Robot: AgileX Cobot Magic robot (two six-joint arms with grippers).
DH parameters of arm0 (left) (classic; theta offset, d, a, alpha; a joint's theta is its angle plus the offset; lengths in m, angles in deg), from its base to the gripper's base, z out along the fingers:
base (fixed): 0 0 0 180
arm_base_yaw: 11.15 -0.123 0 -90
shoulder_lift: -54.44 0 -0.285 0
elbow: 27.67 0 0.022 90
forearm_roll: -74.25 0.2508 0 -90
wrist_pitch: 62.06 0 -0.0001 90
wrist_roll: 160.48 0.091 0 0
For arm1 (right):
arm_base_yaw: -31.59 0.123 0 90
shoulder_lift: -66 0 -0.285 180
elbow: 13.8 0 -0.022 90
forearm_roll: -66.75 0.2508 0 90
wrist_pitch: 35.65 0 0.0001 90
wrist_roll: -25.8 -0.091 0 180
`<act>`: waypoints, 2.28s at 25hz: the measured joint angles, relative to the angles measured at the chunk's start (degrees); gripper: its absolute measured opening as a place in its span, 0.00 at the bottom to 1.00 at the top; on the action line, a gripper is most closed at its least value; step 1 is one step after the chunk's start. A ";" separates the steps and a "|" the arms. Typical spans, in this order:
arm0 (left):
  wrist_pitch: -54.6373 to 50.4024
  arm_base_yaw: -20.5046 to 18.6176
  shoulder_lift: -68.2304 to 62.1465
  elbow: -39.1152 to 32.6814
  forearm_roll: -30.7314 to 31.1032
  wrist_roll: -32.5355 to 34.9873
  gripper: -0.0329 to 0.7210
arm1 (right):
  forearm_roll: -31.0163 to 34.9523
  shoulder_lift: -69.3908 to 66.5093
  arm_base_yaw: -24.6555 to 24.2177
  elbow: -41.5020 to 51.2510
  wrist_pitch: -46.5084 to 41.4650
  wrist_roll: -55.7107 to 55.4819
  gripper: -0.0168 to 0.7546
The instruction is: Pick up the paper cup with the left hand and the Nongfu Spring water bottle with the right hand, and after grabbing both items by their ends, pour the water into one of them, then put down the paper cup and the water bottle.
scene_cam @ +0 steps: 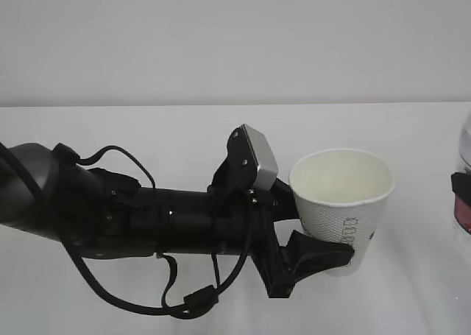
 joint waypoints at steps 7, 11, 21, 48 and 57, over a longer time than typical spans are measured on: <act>-2.66 0.00 0.00 0.13 2.44 -1.80 0.75 | -0.09 0.00 0.00 0.00 0.00 4.28 0.58; -3.00 0.00 0.00 0.13 3.18 -2.28 0.75 | -0.09 0.00 0.00 0.00 0.00 6.58 0.58; -4.11 0.73 0.00 0.13 4.92 -2.31 0.75 | -0.09 0.00 0.00 0.00 0.00 13.47 0.57; -3.14 4.12 -0.31 0.13 2.93 -2.41 0.75 | -0.12 0.00 0.00 0.00 0.00 32.61 0.57; -2.89 4.12 -0.31 0.13 2.88 -2.41 0.75 | -0.12 0.00 0.00 0.00 0.00 33.17 0.57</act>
